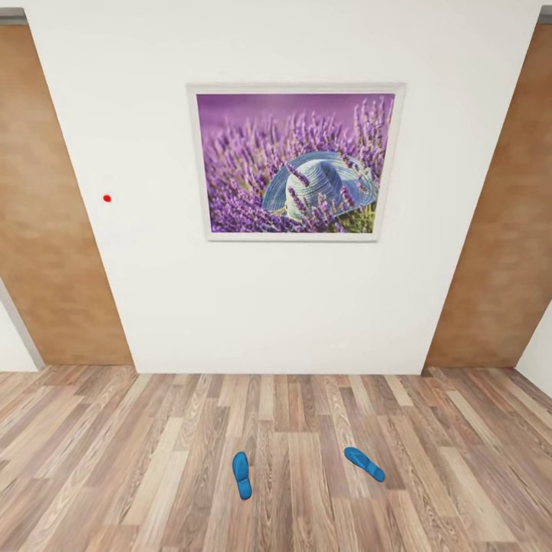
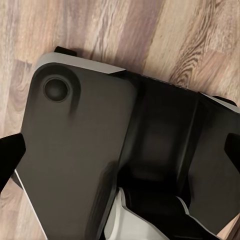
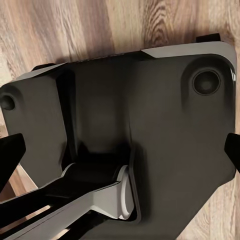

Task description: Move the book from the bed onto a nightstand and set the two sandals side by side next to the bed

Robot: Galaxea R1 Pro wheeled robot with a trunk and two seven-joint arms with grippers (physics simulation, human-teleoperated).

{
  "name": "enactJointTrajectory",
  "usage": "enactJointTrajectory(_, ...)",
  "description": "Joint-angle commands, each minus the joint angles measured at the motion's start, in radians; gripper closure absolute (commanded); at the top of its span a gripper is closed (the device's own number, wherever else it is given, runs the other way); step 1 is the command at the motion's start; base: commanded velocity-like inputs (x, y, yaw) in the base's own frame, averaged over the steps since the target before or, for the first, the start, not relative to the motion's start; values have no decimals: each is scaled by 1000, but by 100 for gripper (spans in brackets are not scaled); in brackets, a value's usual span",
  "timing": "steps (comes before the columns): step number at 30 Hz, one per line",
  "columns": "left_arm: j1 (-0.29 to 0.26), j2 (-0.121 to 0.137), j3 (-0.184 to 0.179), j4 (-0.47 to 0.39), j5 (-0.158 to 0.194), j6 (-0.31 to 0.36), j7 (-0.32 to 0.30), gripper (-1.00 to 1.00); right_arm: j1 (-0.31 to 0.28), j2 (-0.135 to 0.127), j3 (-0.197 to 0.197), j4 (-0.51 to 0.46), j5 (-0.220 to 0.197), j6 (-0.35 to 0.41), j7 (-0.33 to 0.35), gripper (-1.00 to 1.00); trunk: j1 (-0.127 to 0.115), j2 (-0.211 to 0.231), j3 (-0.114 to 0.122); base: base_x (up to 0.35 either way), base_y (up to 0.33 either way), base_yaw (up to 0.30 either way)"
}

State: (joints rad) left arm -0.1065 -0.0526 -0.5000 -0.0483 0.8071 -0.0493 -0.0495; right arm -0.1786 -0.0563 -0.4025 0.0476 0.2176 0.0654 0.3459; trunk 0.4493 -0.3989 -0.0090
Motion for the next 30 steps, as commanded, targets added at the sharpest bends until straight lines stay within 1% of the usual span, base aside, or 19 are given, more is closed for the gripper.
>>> enactJointTrajectory(1, -1, 0, -8, 2, 11, -4, -4, -100, -1, 0, -9, 1, 8, 2, 2, -100, 1, -1, -1, 158, 0, 0)
enactJointTrajectory(30, -1, 3, -9, 2, 10, -4, -4, -100, -1, 4, -8, 1, 9, 1, 2, -100, 1, -1, -1, 160, 0, 0)
